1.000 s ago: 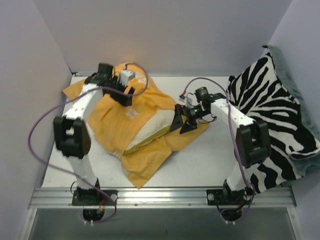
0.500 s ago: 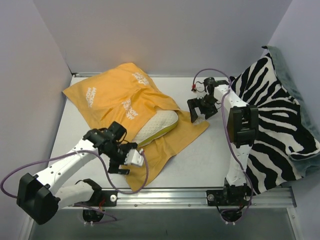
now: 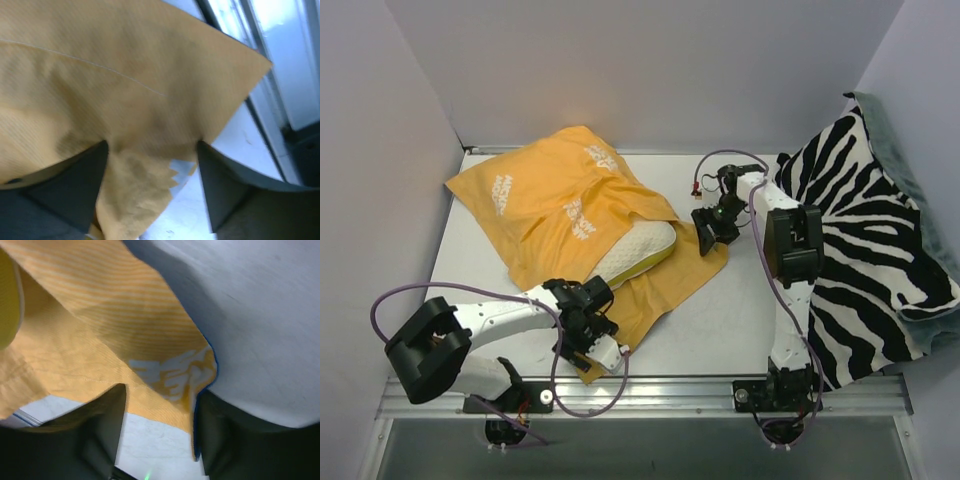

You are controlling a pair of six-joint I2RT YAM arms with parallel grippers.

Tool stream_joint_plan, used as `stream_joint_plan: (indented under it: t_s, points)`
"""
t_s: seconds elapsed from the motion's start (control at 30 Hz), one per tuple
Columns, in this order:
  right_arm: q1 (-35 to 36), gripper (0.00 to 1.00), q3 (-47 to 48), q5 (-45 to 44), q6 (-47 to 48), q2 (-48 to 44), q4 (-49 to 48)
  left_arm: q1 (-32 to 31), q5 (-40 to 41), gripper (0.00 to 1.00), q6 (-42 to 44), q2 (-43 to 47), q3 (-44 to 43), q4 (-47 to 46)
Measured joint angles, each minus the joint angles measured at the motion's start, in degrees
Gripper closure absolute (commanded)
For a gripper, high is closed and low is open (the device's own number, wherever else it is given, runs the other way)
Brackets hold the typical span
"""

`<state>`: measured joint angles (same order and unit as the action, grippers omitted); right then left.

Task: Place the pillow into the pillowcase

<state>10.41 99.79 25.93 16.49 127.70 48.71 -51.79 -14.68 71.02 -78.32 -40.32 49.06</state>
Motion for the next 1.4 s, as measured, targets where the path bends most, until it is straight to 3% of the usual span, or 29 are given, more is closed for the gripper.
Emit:
stream_joint_plan:
  t_s: [0.03, 0.07, 0.17, 0.37, 0.57, 0.67, 0.8, 0.87, 1.0, 1.1, 1.27, 1.4]
  points:
    - [0.1, 0.66, 0.3, 1.1, 0.5, 0.6, 0.3, -0.1, 0.8, 0.34, 0.3, -0.1, 0.1, -1.0]
    - [0.1, 0.97, 0.4, 2.3, 0.8, 1.0, 0.8, -0.2, 1.5, 0.60, 0.4, -0.2, 0.2, -2.4]
    - [-0.1, 1.00, 0.1, 7.4, 1.4, 1.5, 2.3, -0.1, 2.4, 1.00, -1.4, 0.1, 0.3, -4.8]
    - [-4.4, 1.00, -1.7, 22.4, -1.5, -6.1, 4.3, 1.7, 2.5, 1.00, -10.5, 7.6, -1.8, -8.6]
    - [-16.1, 1.00, 6.1, 34.7, -16.8, -24.3, -1.1, 12.6, 2.9, 1.00, -24.8, 23.4, -19.0, -12.9]
    - [-22.8, 1.00, 9.1, 38.0, -32.5, -32.7, -14.0, 18.8, 4.8, 1.00, -31.5, 24.2, -31.1, -18.8]
    - [-32.7, 1.00, 14.7, 42.1, -63.3, -38.2, -39.4, 27.4, 6.1, 1.00, -39.4, 19.9, -47.5, -28.4]
    - [-36.3, 1.00, 22.9, 42.5, -76.7, -37.7, -50.4, 27.6, 5.7, 1.00, -41.9, 16.2, -56.0, -32.7]
    - [-43.3, 1.00, 34.6, 40.5, -91.6, -38.6, -63.9, 27.6, 4.8, 1.00, -45.5, 11.8, -65.7, -38.1]
    - [-42.8, 1.00, 30.3, 36.0, -93.3, -44.1, -68.8, 28.4, 4.6, 1.00, -48.1, 11.2, -68.6, -40.4]
    - [-28.9, 1.00, 17.0, 32.4, -76.2, -52.9, -53.1, 29.2, 2.7, 1.00, -50.6, 16.0, -59.3, -41.9]
    - [-38.6, 1.00, 27.2, 34.0, -77.9, -44.1, -49.2, 29.4, 3.5, 1.00, -52.0, 10.3, -68.7, -41.2]
